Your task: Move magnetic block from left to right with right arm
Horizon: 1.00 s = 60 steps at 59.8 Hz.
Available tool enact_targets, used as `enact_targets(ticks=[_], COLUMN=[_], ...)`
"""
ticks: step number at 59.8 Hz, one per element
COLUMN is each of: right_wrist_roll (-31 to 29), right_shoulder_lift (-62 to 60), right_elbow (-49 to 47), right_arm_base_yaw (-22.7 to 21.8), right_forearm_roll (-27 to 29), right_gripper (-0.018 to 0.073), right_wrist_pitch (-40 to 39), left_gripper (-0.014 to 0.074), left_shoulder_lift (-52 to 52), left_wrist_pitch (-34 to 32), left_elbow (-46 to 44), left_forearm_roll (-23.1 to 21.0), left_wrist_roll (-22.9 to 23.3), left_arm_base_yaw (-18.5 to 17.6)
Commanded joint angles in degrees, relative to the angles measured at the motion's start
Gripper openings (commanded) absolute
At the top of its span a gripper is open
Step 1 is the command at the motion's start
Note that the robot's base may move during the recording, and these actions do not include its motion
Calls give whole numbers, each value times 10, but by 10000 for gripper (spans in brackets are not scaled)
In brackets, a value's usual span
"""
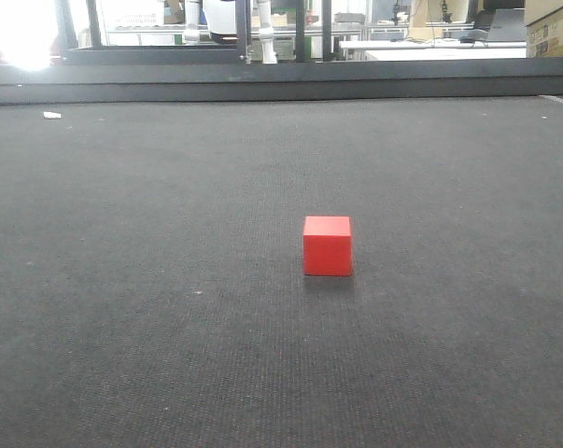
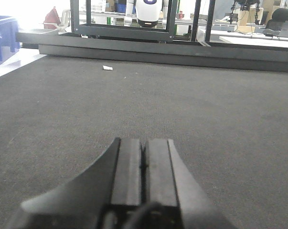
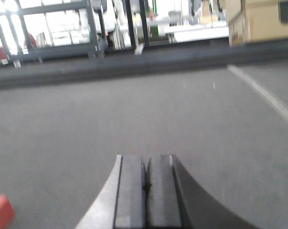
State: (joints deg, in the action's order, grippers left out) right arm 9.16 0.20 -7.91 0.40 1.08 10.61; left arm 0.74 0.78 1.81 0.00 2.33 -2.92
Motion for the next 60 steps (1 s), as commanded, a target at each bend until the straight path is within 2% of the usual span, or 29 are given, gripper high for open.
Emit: enact_targets(ticks=[1, 4, 9, 20, 23, 31, 43, 50, 60], right_wrist_roll=[3, 3, 3, 3, 3, 3, 10, 96, 236], right_shoulder_lift=[40, 70, 129, 280, 322, 433, 586, 678, 782], right_elbow=[-72, -105, -150, -243, -266, -350, -474, -546, -638], right_arm_base_yaw=[0, 0, 1, 41, 58, 118, 236, 287, 342], right_forearm_roll=[3, 5, 9, 9, 9, 8, 8, -7, -85], right_gripper=[62, 85, 188, 578, 645, 634, 634, 634, 634], right_wrist_pitch=[-13, -3, -3, 3, 13, 69, 155, 225, 349], left_gripper=[-116, -116, -116, -116, -116, -116, -116, -116, -116], left_shoulder_lift=[8, 8, 8, 8, 8, 8, 8, 8, 8], left_wrist_pitch=[-50, -50, -50, -50, -50, -50, -50, -50, -50], left_elbow=[5, 5, 5, 5, 5, 5, 5, 5, 5], left_forearm_roll=[0, 0, 0, 0, 0, 0, 0, 0, 0], left_wrist_roll=[4, 4, 4, 4, 4, 4, 4, 4, 4], left_arm_base_yaw=[1, 1, 1, 1, 1, 1, 1, 1, 1])
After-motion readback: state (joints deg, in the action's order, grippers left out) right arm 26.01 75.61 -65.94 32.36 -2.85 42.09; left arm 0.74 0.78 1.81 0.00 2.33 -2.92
